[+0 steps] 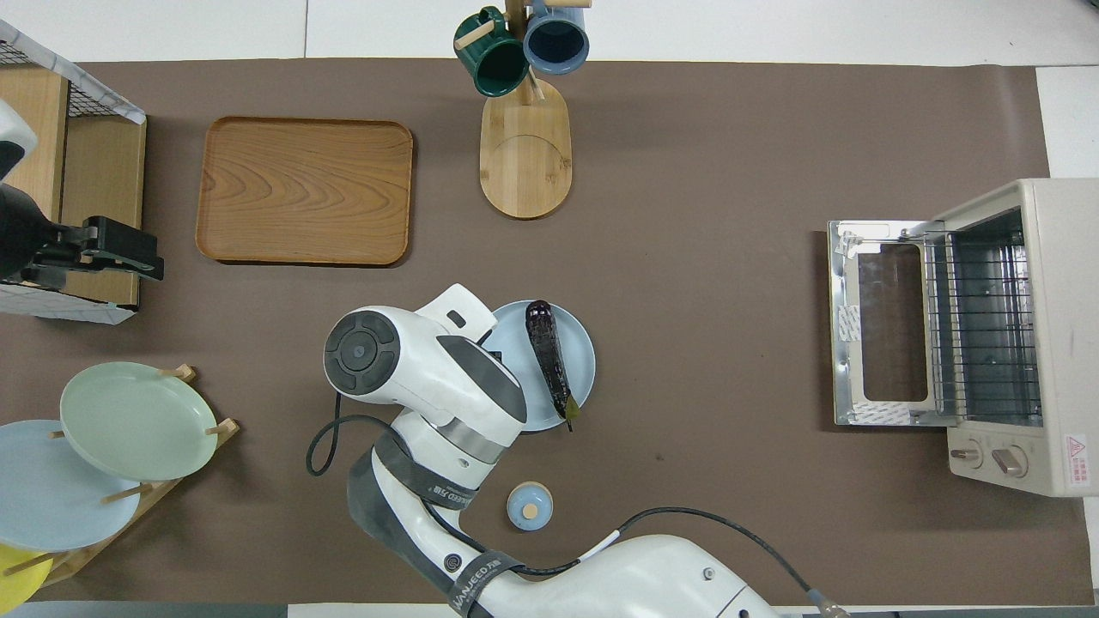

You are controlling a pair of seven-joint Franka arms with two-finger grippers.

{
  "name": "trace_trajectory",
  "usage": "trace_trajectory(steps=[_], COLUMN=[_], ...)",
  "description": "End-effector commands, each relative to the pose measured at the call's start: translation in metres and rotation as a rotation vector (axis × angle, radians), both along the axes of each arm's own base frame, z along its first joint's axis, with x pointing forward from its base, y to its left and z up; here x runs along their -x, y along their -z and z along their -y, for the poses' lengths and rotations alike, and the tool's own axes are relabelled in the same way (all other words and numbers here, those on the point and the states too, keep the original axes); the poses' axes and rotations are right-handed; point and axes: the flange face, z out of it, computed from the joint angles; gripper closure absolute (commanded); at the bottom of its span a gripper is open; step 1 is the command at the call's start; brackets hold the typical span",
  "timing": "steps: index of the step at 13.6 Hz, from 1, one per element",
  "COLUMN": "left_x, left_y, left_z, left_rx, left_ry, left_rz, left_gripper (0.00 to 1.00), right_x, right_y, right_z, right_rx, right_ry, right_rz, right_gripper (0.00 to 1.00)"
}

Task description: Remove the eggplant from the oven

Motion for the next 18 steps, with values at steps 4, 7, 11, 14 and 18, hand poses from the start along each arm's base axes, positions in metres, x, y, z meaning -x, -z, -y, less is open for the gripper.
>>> trace_trajectory(steps=[4, 7, 11, 14, 18], left_x=[-0.002, -0.002, 0.024, 0.045, 0.068], left_y=[0.001, 0.016, 0.077, 0.138, 0.243], left_z=[0.011, 0.058, 0.185, 0.282, 0.355], left_rx=[0.009, 0.035, 0.037, 0.067, 0.116], left_ry=[-0.015, 0.033, 0.004, -0.044, -0.022], left_rz=[0.042, 0.027, 0.024, 0.007, 0.040], left_gripper=[0.00, 0.00, 0.00, 0.00, 0.00], right_x=[-0.054, -0.083, -0.085, -0.088, -0.071], right_y=[-0.073, -0.086, -0.058, -0.025, 0.009], right_z=[0.085, 0.184, 0.314, 0.409, 0.446], right_rx=[0.014, 0.030, 0.023, -0.013, -0.031], right_ry=[-0.011, -0.023, -0.047, -0.102, -0.115], right_rz=[-0.048, -0.101, -0.160, -0.165, -0.139], right_gripper=[0.55, 0.60, 1.00, 1.00, 1.00])
